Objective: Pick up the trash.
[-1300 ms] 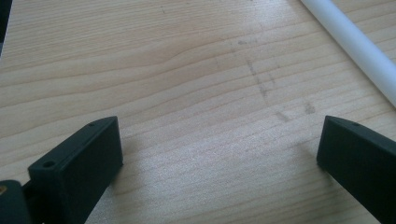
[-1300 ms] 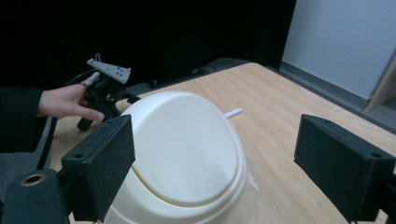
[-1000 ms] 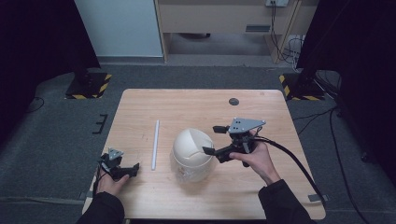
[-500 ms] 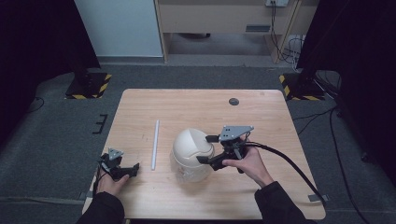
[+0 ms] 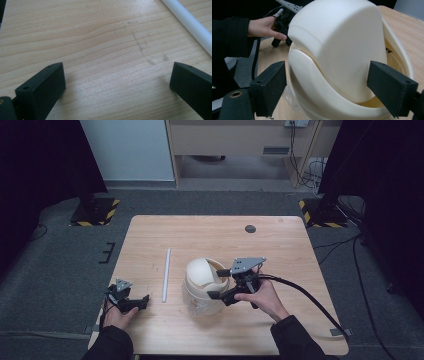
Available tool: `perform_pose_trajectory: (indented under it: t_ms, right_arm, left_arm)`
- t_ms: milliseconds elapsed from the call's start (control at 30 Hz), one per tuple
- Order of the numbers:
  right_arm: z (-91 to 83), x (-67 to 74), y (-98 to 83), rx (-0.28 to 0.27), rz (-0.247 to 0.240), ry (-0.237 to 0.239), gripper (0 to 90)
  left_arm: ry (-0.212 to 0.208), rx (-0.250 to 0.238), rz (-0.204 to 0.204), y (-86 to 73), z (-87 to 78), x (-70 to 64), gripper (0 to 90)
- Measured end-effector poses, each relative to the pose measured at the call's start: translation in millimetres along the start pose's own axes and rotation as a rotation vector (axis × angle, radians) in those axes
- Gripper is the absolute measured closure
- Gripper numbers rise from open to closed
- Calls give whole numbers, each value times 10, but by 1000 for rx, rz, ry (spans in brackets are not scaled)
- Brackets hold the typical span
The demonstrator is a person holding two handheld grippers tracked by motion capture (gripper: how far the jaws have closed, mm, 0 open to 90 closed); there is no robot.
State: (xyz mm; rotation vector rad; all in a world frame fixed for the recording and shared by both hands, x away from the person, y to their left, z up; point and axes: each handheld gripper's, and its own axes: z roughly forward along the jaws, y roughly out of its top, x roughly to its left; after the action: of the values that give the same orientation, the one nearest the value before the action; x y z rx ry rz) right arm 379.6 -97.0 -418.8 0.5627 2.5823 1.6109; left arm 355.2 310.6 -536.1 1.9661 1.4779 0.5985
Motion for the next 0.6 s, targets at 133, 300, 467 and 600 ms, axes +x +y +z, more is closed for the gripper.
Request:
perform_pose_trajectory:
  t_ms: [133,300,467,600]
  right_arm:
    - [20,4,-7,-2,9,13,164]
    - [48,10,-18,-2,19,25,166]
    - [68,12,-27,1,26,31,167]
    - [99,3,-42,-2,30,35,173]
  left_arm:
    - [0,0,0,0,0,0,0]
    - [0,0,0,0,0,0,0]
    - [1,0,0,0,0,-1,0]
    - [1,0,0,1,1,-1,0]
